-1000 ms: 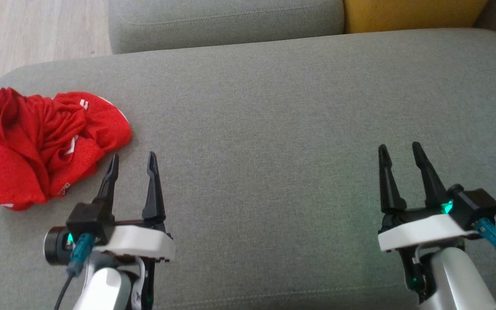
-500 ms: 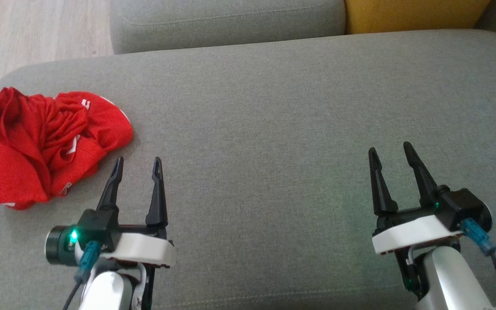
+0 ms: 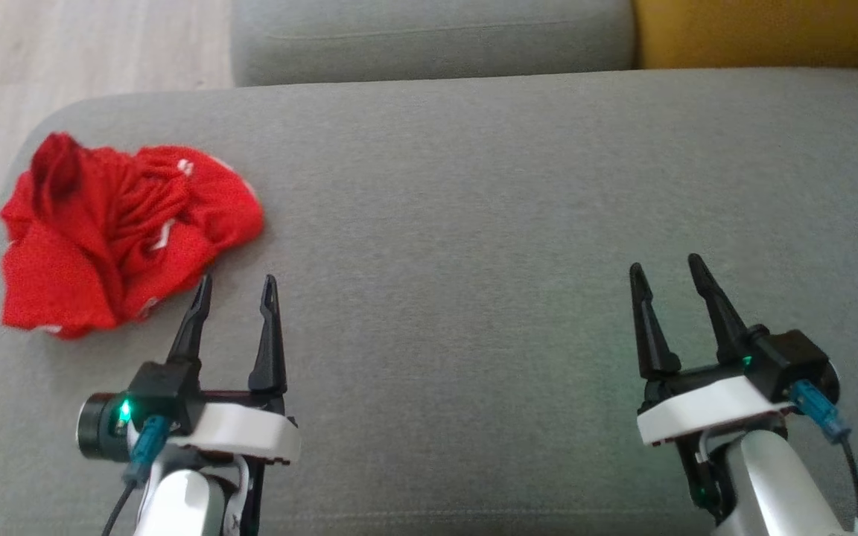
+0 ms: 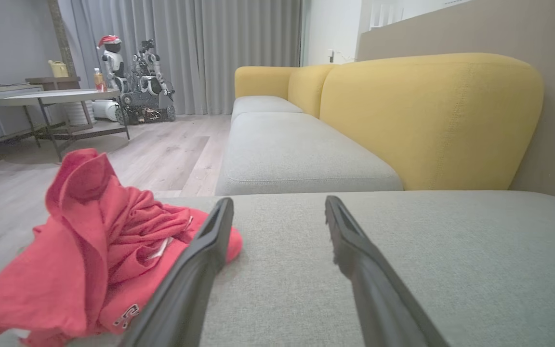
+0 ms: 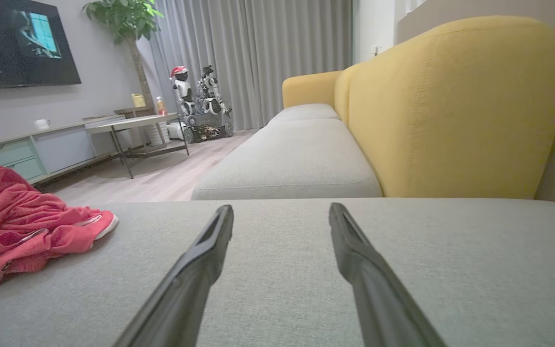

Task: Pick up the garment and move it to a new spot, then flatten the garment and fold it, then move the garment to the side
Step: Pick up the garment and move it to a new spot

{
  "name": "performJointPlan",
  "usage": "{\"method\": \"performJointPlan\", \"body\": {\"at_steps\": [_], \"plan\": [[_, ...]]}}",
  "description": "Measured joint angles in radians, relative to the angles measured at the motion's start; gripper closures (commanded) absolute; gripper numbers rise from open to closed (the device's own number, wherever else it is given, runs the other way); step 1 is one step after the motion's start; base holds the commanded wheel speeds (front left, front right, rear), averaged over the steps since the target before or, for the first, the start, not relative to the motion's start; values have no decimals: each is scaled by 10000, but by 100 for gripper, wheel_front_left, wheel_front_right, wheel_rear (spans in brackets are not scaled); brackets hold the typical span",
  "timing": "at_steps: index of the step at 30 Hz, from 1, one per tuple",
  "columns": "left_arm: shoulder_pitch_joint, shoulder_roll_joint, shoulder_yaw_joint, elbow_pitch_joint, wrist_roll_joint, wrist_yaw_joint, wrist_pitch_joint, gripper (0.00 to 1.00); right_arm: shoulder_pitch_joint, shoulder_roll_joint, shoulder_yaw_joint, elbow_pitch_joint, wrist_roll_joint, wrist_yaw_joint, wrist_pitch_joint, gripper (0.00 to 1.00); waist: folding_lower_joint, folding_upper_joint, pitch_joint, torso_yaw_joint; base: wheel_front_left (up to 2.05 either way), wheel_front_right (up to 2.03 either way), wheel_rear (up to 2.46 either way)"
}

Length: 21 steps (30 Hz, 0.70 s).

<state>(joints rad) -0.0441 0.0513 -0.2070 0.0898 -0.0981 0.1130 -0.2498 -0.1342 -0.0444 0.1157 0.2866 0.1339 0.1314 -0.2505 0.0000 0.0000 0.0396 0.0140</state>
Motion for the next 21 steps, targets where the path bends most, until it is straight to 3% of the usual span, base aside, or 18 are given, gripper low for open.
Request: {"method": "performJointPlan", "body": {"at_steps": [21], "plan": [[407, -21, 280, -10, -198, 29, 0, 0, 25, -8, 1026, 334, 270, 0, -2, 0, 0, 0, -233, 3611, 0, 0, 0]]}}
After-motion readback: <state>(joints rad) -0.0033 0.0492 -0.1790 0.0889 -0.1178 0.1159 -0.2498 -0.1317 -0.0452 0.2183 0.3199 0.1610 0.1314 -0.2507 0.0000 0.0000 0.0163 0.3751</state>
